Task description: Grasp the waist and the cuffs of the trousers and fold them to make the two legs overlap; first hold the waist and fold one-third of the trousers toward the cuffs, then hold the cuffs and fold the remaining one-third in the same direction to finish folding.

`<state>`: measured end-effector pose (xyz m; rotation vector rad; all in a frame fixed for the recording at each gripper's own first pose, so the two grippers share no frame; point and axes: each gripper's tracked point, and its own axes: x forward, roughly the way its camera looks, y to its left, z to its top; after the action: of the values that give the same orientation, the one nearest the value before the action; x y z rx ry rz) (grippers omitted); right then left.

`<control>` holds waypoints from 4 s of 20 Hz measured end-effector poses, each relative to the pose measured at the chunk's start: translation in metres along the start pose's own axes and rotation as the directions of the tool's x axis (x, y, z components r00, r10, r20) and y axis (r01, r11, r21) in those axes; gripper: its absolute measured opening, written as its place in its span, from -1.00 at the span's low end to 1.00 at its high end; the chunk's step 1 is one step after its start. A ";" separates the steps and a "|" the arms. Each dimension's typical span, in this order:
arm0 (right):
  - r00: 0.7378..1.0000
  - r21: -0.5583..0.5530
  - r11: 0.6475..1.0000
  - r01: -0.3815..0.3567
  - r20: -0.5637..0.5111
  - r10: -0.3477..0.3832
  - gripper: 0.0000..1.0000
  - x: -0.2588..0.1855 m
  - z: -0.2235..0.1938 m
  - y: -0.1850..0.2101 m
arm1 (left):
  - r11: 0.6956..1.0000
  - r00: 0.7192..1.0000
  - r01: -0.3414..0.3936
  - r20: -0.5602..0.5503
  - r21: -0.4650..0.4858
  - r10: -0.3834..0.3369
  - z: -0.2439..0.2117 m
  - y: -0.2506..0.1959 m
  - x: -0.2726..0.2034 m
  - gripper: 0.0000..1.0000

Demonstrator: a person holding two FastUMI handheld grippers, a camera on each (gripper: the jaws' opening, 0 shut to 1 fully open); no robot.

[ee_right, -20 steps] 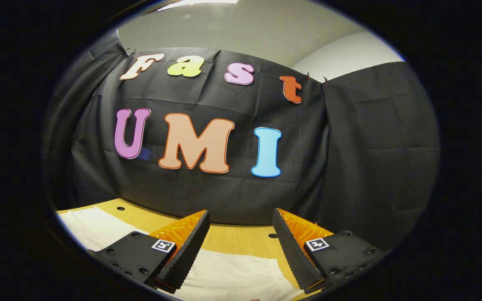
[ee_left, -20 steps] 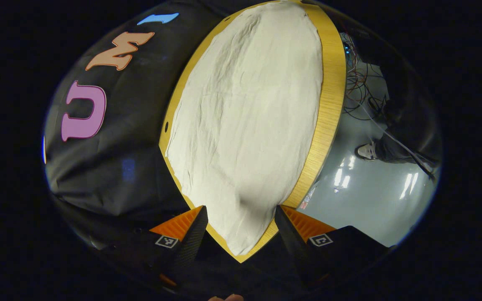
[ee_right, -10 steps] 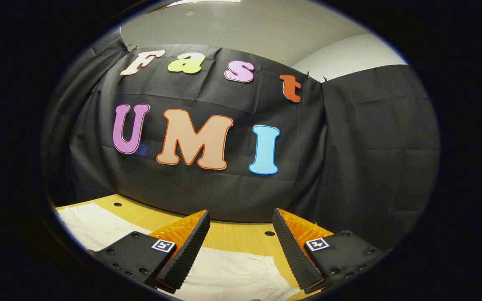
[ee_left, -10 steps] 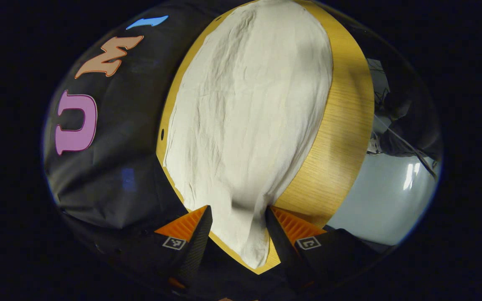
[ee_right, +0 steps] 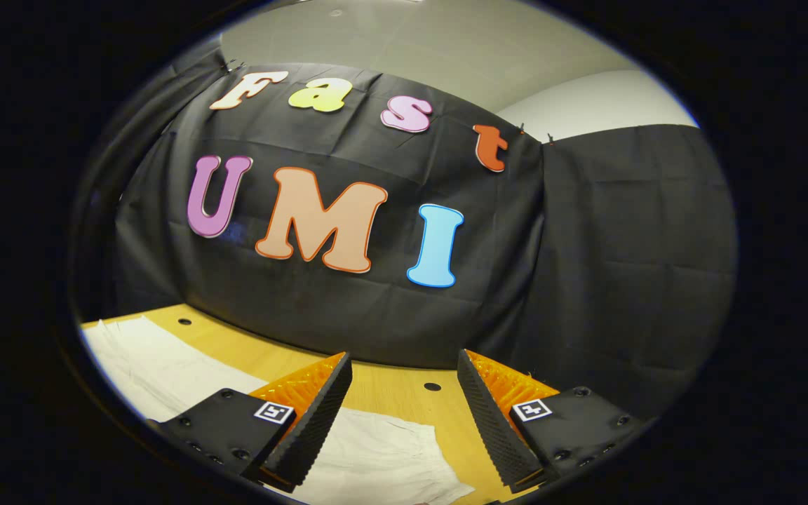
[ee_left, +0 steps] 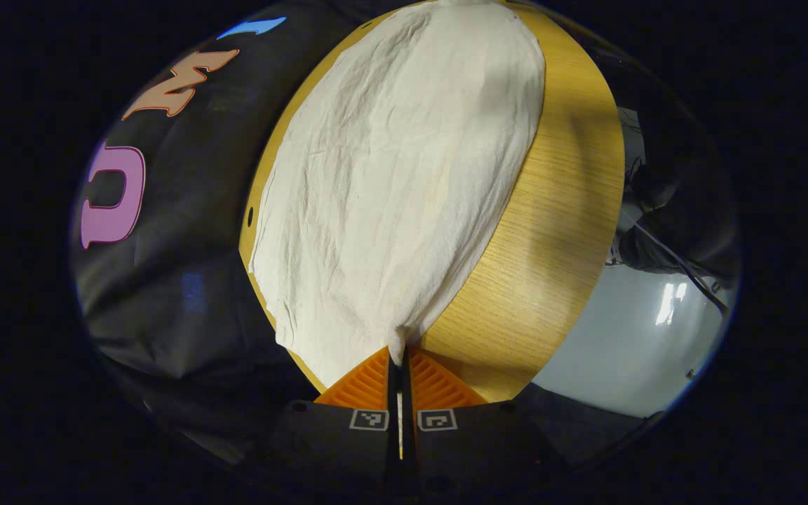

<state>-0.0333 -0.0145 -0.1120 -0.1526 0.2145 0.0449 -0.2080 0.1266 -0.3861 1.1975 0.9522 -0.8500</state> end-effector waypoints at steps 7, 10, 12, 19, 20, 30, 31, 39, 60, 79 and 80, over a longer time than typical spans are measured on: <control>0.993 -0.215 0.972 -0.094 -0.095 0.075 0.94 -0.018 -0.054 -0.006 | 1.000 1.000 -0.025 -0.004 -0.010 0.025 0.000 0.001 0.002 -1.00; 0.985 -0.294 0.947 -0.131 -0.149 0.090 0.94 -0.027 -0.084 -0.014 | 0.999 0.999 -0.032 -0.008 -0.010 0.032 -0.001 0.002 0.003 -1.00; 0.976 -0.342 0.925 -0.164 -0.190 0.103 0.94 -0.033 -0.106 -0.017 | 0.999 0.999 -0.034 -0.009 -0.015 0.034 0.000 0.002 0.003 -1.00; 0.893 -0.489 0.781 -0.389 -0.407 0.190 0.95 -0.067 -0.197 -0.019 | 0.999 0.999 -0.039 -0.015 -0.016 0.039 0.000 0.002 0.004 -1.00; 0.884 -0.513 0.754 -0.410 -0.426 0.191 0.95 -0.072 -0.206 -0.022 | 0.999 0.999 -0.041 -0.016 -0.015 0.041 0.000 0.002 0.003 -1.00; 0.761 -0.635 0.427 -0.644 -0.589 0.273 0.95 -0.112 -0.277 -0.008 | 0.999 0.999 -0.047 -0.017 -0.009 0.047 0.000 0.002 0.004 -1.00; 0.752 -0.634 0.410 -0.655 -0.600 0.274 0.94 -0.114 -0.282 -0.007 | 0.999 0.999 -0.048 -0.017 -0.008 0.048 0.001 0.002 0.004 -1.00; 0.723 -0.649 0.320 -0.690 -0.636 0.269 0.92 -0.106 -0.303 0.001 | 0.999 0.998 -0.055 -0.019 -0.004 0.055 0.000 0.002 0.005 -1.00; 0.720 -0.657 0.300 -0.692 -0.653 0.233 -0.89 -0.091 -0.319 0.008 | 0.994 0.997 -0.078 -0.023 -0.076 0.077 0.000 0.009 -0.003 -1.00; 0.879 -0.702 0.532 -0.475 -0.412 0.240 -0.85 0.014 -0.202 -0.004 | 0.887 0.921 -0.388 -0.062 -0.250 0.385 0.062 0.168 -0.023 -1.00; 0.885 -0.705 0.538 -0.462 -0.406 0.227 -0.89 0.020 -0.196 -0.003 | 0.884 0.917 -0.395 -0.050 -0.249 0.396 0.067 0.179 -0.019 -1.00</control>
<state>-0.0541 -0.0476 -0.3054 -1.0302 0.4942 0.5407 -0.0412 0.0920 -0.2968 1.1128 0.7504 -0.3872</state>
